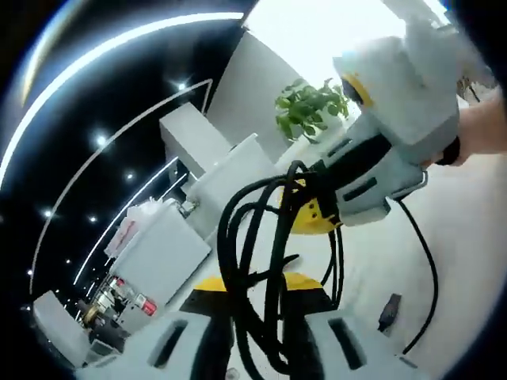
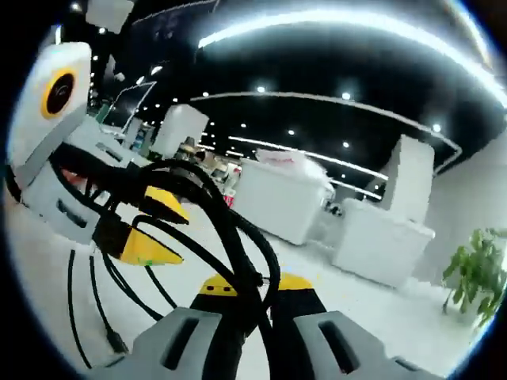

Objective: Coil the Type-C to USB data cable on the desktop and secure it with Velcro straps.

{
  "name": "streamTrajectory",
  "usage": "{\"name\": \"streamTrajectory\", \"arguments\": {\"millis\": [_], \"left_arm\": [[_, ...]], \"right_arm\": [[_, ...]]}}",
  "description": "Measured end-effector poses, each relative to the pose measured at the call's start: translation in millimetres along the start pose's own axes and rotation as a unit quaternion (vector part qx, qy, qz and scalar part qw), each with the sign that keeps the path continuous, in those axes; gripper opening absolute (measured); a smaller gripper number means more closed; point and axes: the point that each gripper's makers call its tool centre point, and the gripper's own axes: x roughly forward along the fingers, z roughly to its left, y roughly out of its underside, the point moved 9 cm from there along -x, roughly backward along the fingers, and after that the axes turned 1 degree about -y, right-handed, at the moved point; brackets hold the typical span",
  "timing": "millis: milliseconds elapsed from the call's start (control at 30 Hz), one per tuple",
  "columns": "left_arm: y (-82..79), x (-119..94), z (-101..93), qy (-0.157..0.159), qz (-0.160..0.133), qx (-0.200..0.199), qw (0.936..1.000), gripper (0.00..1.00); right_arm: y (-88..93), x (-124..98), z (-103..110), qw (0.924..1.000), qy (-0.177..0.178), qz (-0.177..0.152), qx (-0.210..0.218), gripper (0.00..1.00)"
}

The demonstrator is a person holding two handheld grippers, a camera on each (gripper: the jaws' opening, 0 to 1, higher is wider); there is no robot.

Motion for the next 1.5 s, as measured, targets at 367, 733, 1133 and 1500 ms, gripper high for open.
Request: {"name": "streamTrajectory", "arguments": {"millis": [367, 733, 1133, 1500], "left_arm": [[7.8, 5, 5.4, 0.049, -0.034, -0.129, 0.9898, 0.19], [11.2, 10, 7.2, 0.041, -0.043, -0.116, 0.9916, 0.14], [9.4, 6, 20.2, 0.001, -0.039, -0.140, 0.9893, 0.07], [-4.7, -7, 32.0, -0.028, -0.064, -0.220, 0.9730, 0.07]], "right_arm": [[-17.8, 0, 5, 0.9863, -0.049, -0.009, -0.157, 0.10], [-38.1, -10, 18, 0.9660, -0.060, -0.049, -0.247, 0.10], [-16.3, -25, 0, 0.9957, -0.028, -0.047, 0.075, 0.28], [25.9, -87, 23, 0.9204, 0.067, -0.012, 0.385, 0.71]]}}
